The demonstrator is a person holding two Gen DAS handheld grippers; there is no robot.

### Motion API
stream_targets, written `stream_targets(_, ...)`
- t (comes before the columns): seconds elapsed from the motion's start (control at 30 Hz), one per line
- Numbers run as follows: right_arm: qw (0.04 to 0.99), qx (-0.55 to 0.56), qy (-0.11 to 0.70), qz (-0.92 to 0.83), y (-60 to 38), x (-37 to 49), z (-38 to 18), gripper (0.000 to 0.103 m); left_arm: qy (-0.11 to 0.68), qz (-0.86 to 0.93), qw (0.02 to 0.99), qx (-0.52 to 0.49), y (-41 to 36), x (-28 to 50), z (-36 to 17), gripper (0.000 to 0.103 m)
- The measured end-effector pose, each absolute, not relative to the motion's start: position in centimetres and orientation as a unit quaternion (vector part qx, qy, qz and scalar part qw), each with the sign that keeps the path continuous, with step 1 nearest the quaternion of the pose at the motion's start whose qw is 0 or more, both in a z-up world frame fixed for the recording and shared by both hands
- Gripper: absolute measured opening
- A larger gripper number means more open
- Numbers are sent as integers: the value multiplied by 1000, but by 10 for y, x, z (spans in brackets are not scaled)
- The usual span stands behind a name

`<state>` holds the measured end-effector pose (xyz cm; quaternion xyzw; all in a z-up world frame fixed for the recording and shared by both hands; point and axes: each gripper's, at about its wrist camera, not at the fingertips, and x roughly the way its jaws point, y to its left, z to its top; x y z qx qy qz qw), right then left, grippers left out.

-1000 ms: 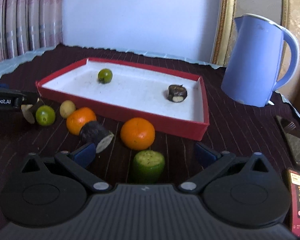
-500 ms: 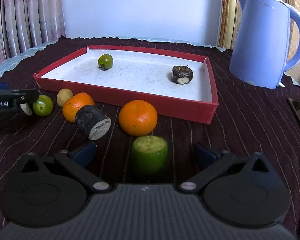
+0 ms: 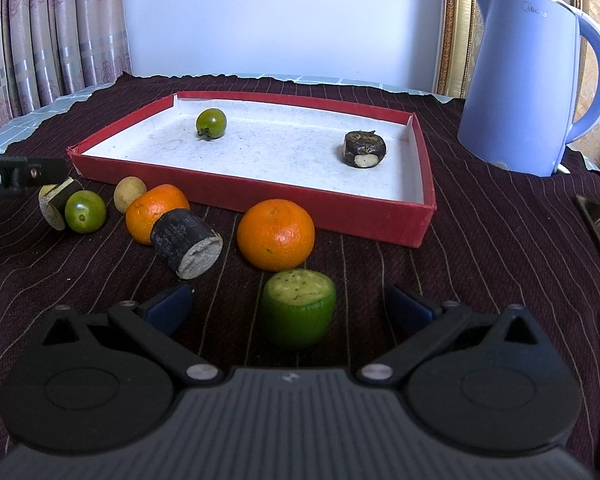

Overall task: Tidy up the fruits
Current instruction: 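Withdraw both open grippers from the tray back toward the loose fruits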

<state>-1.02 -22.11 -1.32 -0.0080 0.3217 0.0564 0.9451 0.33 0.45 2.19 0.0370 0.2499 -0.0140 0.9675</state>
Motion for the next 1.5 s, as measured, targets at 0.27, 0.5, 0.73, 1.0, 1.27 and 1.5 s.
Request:
stream_targets(0.27,945,-8,322,57,-222,-10,-13,103,251,-13,967,44,5,2,22,84)
stream_targets(0.5,945,-7,322,57,-222,-10,-13,103,252,-11,967,40,6,2,21,84)
stream_targets(0.73,945,-7,322,57,-222,-10,-13,103,245,-10,969,40,8,-2,24,84)
stream_targets(1.0,945,-7,322,57,-222,-10,-13,103,249,-8,968,37,12,-1,23,84)
stream_targets(1.27,945,-7,322,58,-222,-10,-13,103,247,-8,968,35,12,-4,24,84)
stream_targets(1.5,945,-10,323,58,-221,-10,-12,103,251,-39,966,41,23,-7,20,84)
